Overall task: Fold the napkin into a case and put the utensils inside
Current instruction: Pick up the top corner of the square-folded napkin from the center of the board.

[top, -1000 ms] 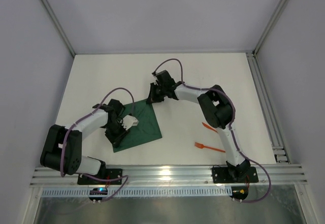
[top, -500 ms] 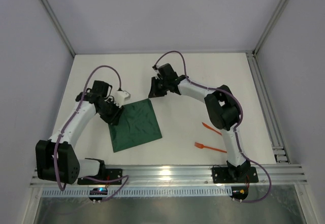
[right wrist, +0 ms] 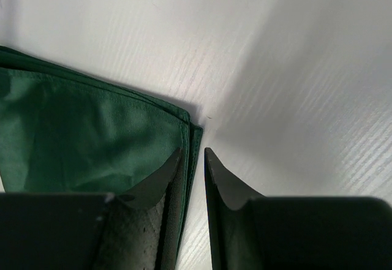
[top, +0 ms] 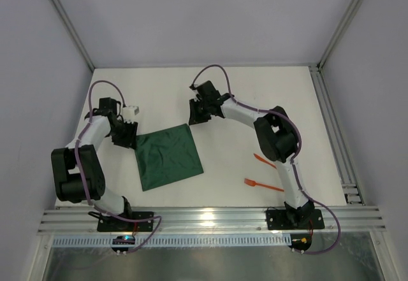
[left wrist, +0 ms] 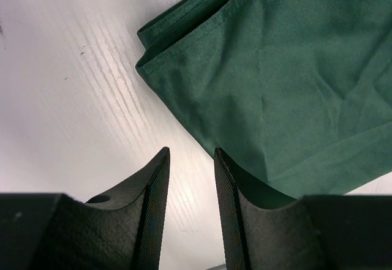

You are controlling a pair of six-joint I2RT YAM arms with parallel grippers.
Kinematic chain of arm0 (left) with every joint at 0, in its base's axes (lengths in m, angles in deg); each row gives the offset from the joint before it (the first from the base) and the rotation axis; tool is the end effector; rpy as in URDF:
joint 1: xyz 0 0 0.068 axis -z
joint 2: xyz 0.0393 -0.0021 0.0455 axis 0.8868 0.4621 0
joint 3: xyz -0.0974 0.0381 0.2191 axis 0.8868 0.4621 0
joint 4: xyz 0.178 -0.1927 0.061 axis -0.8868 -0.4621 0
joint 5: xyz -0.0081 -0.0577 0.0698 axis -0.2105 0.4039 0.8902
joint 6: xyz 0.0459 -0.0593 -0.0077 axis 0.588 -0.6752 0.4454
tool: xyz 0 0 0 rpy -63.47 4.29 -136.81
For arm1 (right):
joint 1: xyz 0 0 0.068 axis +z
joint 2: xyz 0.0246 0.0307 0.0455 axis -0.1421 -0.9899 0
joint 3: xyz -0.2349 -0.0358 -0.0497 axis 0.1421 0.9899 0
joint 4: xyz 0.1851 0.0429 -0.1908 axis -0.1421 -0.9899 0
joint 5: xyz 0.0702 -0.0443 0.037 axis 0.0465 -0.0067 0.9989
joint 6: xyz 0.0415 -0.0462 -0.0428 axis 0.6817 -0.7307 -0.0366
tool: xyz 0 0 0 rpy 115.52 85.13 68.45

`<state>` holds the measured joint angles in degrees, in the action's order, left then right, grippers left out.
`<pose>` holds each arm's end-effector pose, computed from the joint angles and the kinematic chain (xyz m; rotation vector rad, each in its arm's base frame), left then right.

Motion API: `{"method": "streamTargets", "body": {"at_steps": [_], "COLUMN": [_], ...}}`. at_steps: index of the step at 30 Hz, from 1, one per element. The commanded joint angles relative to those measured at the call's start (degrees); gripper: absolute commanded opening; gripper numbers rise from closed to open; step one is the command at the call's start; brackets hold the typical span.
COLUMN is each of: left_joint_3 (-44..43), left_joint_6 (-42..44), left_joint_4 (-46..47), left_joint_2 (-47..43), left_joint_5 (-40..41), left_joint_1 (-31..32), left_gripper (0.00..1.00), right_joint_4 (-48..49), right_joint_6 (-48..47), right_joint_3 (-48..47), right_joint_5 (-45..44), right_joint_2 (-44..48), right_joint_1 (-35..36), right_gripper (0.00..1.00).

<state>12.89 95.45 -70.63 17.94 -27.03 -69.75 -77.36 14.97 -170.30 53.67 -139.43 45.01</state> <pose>0.2974 0.0215 0.1384 0.2729 2.7961 -0.2816 0.3895 0.3122 0.1238 -0.4707 2.4974 0.7472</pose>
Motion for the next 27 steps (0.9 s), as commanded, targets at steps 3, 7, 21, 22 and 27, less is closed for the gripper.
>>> {"method": "streamTargets", "body": {"at_steps": [3, 7, 21, 22, 27], "left_joint_3": [0.34, -0.01, 0.43, 0.52, 0.52], "left_joint_6": [-1.68, -1.77, -1.33, -1.24, -1.15], "left_joint_4": [5.36, 6.94, 8.88, 8.88, 8.96], "left_joint_2": [3.07, 5.18, 7.73, 7.73, 7.73], "left_joint_5": [-0.27, -0.96, -0.97, -0.97, -1.06], "left_joint_1": [-0.29, -0.29, -0.29, -0.29, -0.29], "left_gripper": [0.36, 0.34, 0.27, 0.27, 0.27], "right_joint_4": [0.87, 0.96, 0.61, 0.61, 0.70], "right_joint_6": [-0.67, -0.49, 0.12, 0.30, 0.47], "right_joint_3": [-2.24, -3.99, -6.46, -6.72, -6.99], "right_joint_5": [0.68, 1.03, 1.73, 1.91, 2.26], "right_joint_2": [-0.86, -1.91, -5.60, -5.69, -5.96], "right_joint_1": [0.87, 0.87, 1.04, 1.04, 1.13], "right_gripper": [0.24, 0.24, 0.22, 0.20, 0.10]}}
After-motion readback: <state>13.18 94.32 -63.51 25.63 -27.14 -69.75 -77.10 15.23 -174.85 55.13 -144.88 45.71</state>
